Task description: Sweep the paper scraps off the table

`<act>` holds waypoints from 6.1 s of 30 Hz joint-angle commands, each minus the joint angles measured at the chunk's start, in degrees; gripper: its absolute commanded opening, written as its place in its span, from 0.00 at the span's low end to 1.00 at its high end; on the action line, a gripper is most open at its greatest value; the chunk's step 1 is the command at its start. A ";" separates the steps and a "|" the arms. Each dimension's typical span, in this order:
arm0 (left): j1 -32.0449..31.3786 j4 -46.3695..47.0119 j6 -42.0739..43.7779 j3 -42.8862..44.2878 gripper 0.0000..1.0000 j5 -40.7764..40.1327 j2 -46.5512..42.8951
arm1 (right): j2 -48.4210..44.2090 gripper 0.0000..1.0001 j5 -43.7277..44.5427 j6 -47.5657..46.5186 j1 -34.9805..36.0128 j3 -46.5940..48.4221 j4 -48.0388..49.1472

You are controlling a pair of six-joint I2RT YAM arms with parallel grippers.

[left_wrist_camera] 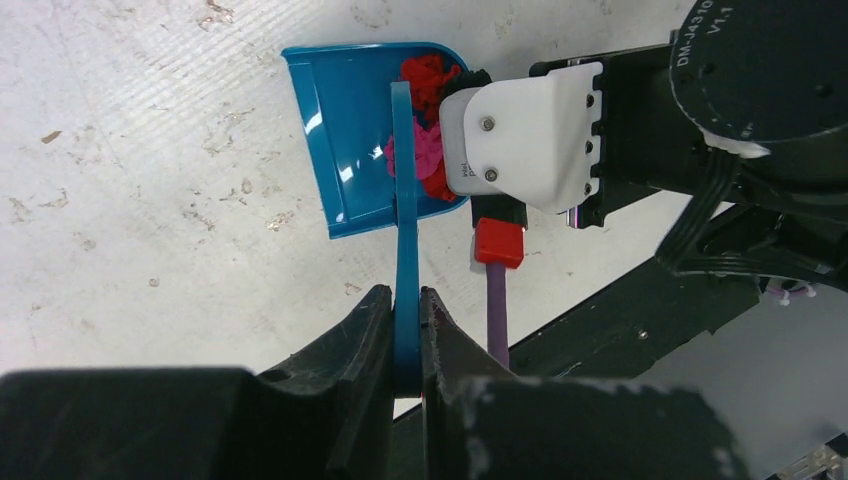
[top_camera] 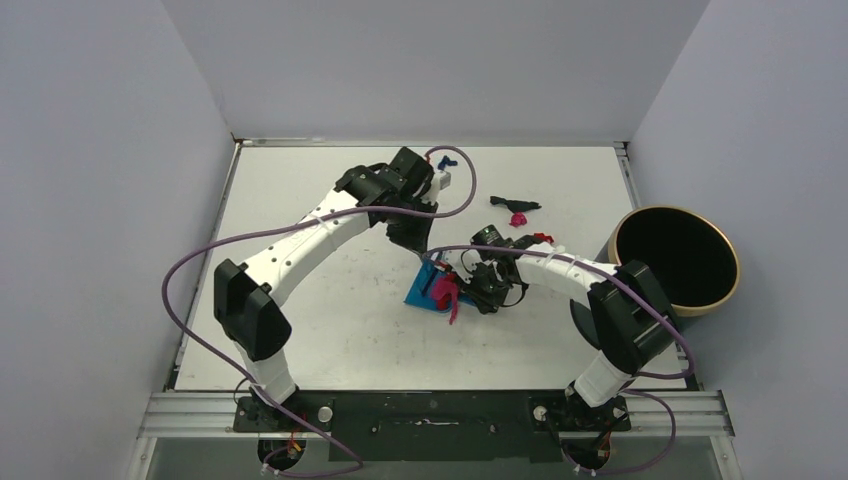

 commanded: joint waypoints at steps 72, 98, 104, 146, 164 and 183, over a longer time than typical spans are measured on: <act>4.43 51.48 -21.99 -38.43 0.00 17.09 -13.94 | -6.73 0.08 -13.52 -11.66 -6.93 -5.15 -0.33; 6.14 43.99 -16.71 -36.62 0.00 14.25 -19.21 | -9.69 0.07 -12.28 -11.27 -6.98 -5.44 -2.36; 6.18 44.10 -17.57 -35.21 0.00 15.57 -22.32 | -8.94 0.07 -11.89 -10.75 -7.00 -6.15 -1.19; 14.22 11.15 17.48 31.50 0.00 -32.91 28.48 | -4.66 0.05 -4.77 -1.38 -9.53 -0.52 3.19; 11.40 4.45 12.59 20.39 0.00 -13.72 22.36 | -4.88 0.05 -3.05 -1.42 -10.15 0.59 0.80; 10.35 12.81 2.78 -14.78 0.00 -4.77 -16.41 | -8.09 0.05 -3.84 -3.04 -10.13 -1.97 -3.54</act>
